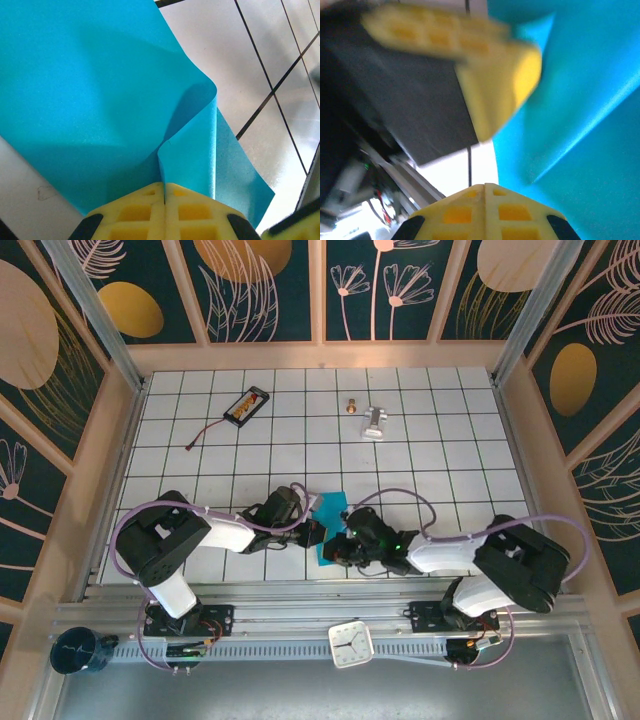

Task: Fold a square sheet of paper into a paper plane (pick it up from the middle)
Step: Fold the triangle at the bottom-center of the table.

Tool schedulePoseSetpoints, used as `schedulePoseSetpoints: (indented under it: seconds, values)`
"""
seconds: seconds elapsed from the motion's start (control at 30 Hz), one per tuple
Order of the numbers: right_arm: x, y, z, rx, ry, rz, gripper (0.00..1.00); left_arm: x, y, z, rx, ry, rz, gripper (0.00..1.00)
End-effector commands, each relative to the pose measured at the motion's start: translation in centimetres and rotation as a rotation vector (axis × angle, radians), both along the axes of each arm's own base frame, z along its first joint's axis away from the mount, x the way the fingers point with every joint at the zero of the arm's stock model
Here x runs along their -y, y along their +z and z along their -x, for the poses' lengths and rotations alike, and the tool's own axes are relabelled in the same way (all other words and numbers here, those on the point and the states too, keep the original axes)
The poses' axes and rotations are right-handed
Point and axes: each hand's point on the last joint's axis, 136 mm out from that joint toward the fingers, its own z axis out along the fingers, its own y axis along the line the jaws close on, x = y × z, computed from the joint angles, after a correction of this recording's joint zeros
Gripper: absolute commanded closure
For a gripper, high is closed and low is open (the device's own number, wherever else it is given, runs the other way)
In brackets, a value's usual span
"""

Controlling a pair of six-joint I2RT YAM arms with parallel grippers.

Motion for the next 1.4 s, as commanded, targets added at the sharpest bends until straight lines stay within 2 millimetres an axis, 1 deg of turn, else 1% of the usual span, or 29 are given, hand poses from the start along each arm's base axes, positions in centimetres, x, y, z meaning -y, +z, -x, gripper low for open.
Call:
schedulePoseSetpoints:
  seconds: [0.0, 0.07, 0.13, 0.2, 0.33, 0.43, 0.53, 0.77, 0.9, 0.97, 1.07, 1.23, 1.3, 1.37]
  values:
    - [1.8, 0.5, -1.9, 0.036, -0.054, 0.001, 1.00, -4.8, -6.5, 0.9, -0.072, 0.071, -0.271, 1.00]
    - [2.5, 0.6, -3.1, 0.041, -0.091, 0.003, 1.00, -4.7, -6.5, 0.8, -0.072, 0.073, -0.271, 1.00]
    - [2.7, 0.7, -4.1, 0.051, -0.109, 0.010, 1.00, -4.7, -6.5, 0.8, -0.071, 0.073, -0.271, 1.00]
    - [2.6, 0.7, -4.9, 0.057, -0.110, 0.024, 1.00, -4.7, -6.5, 0.9, -0.073, 0.071, -0.269, 1.00]
    - [2.1, 0.1, -5.6, 0.048, -0.106, 0.041, 1.00, -4.7, -6.5, 0.8, -0.073, 0.072, -0.268, 1.00]
    - [1.7, -0.5, -5.8, 0.038, -0.094, 0.043, 1.00, -4.7, -6.5, 0.9, -0.074, 0.072, -0.270, 1.00]
    - [1.7, -1.4, -5.8, 0.023, -0.088, 0.067, 1.00, -4.8, -6.5, 0.9, -0.072, 0.073, -0.270, 1.00]
    - [4.2, -4.5, -4.5, -0.045, -0.098, 0.164, 1.00, -5.0, -6.6, 1.0, -0.071, 0.074, -0.276, 1.00]
    - [5.1, -5.3, -4.1, -0.063, -0.101, 0.184, 1.00, -5.1, -6.7, 1.0, -0.074, 0.074, -0.280, 1.00]
    - [5.3, -5.1, -4.3, -0.062, -0.103, 0.184, 1.00, -5.1, -6.7, 1.1, -0.073, 0.072, -0.281, 1.00]
    - [5.2, -4.0, -4.9, -0.038, -0.100, 0.163, 1.00, -5.1, -6.8, 1.1, -0.072, 0.069, -0.285, 1.00]
    - [4.0, -1.1, -5.8, 0.025, -0.076, 0.094, 1.00, -5.1, -6.7, 1.0, -0.071, 0.069, -0.284, 1.00]
    - [3.5, -0.4, -5.8, 0.035, -0.066, 0.066, 1.00, -5.1, -6.8, 1.1, -0.072, 0.069, -0.285, 1.00]
    - [2.9, -0.2, -5.8, 0.040, -0.052, 0.054, 1.00, -5.1, -6.8, 1.1, -0.073, 0.069, -0.284, 1.00]
